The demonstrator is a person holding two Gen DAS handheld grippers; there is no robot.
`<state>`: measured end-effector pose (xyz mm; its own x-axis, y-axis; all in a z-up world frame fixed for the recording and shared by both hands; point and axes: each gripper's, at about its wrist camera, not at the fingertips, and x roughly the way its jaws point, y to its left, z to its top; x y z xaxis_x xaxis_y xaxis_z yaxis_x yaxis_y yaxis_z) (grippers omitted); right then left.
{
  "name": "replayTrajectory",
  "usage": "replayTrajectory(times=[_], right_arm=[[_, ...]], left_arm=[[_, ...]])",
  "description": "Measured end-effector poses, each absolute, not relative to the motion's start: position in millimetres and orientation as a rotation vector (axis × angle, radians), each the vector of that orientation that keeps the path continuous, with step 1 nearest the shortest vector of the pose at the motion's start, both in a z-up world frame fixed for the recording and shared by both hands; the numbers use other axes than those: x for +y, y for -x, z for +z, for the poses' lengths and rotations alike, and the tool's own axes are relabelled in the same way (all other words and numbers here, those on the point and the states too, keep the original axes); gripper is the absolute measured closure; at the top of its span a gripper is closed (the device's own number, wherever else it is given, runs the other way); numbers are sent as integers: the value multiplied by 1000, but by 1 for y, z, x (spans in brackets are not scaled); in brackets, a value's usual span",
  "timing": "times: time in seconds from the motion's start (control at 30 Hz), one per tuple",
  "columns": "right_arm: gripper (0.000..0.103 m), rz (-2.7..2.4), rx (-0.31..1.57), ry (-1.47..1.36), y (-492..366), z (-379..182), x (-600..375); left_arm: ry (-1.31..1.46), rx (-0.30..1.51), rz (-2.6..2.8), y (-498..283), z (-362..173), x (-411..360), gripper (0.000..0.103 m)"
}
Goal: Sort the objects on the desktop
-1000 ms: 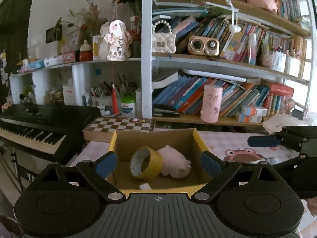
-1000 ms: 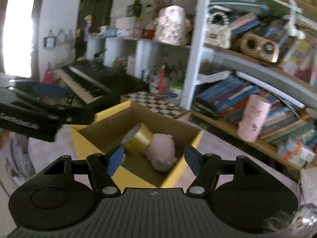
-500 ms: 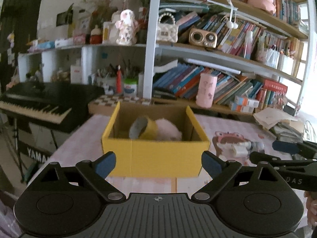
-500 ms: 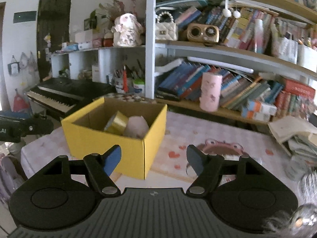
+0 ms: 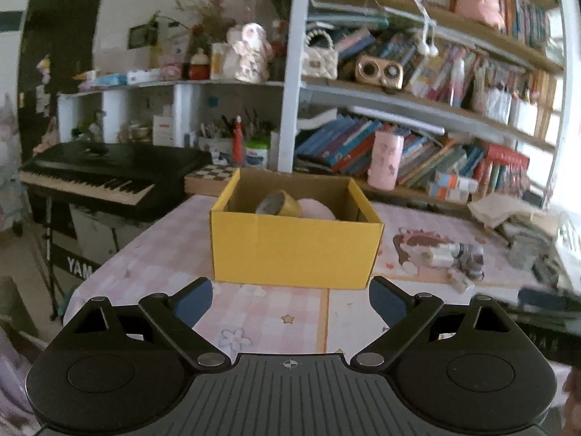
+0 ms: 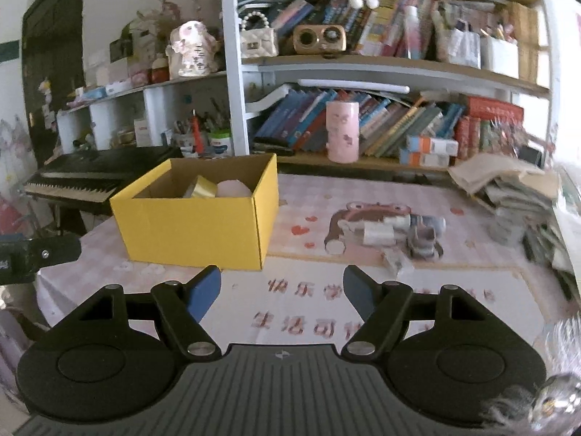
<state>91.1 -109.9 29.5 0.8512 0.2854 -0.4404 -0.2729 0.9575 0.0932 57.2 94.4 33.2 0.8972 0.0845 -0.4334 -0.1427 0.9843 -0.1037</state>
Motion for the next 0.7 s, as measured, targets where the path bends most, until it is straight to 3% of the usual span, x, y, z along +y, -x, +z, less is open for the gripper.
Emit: replayTrajectory(times=[0.7], right_arm=[[25, 159, 493, 39, -38, 10, -120]], left_arm=[[134, 519, 0, -30, 3, 62, 7]])
